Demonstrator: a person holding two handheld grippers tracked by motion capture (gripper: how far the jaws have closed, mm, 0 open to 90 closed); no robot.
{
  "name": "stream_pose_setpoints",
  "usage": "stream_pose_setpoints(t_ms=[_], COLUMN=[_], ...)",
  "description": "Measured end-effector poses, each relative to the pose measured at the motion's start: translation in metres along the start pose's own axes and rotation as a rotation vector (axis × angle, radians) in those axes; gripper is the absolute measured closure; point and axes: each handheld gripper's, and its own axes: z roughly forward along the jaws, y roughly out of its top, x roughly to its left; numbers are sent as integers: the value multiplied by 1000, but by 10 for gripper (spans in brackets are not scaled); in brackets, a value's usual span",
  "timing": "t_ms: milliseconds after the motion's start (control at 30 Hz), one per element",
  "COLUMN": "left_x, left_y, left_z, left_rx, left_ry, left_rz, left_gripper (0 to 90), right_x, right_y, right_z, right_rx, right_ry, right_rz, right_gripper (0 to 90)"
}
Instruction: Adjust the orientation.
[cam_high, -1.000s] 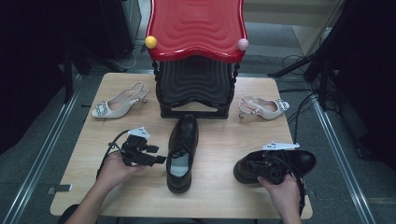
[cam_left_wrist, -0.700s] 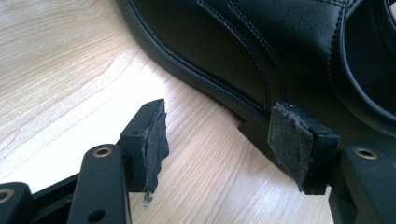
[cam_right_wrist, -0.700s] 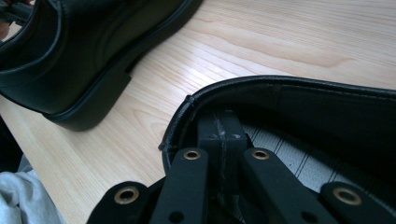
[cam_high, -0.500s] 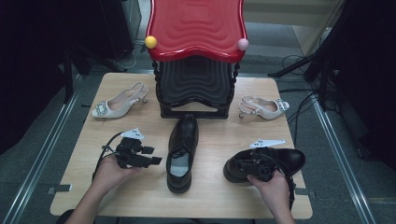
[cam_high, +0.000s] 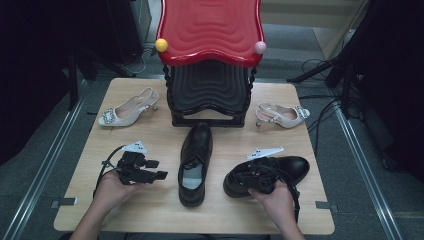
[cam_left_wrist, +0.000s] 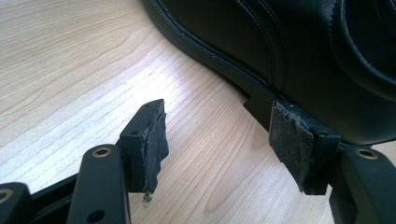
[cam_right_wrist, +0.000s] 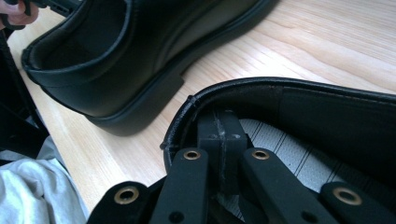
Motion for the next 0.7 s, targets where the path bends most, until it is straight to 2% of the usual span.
stream_pose_setpoints(t_ms=[433,700], left_x=[0,-1], left_y=[-7,-7], left_z=[-5,-4], left_rx=[-6,-3], left_ry=[14,16], left_rz=[-13,-8], left_gripper=[369,370], right_x=[25,33], right_y=[8,9], right_z=[20,27], right_rx=[30,35], right_ry=[49,64], right_rz=[-61,-61], right_gripper=[900,900])
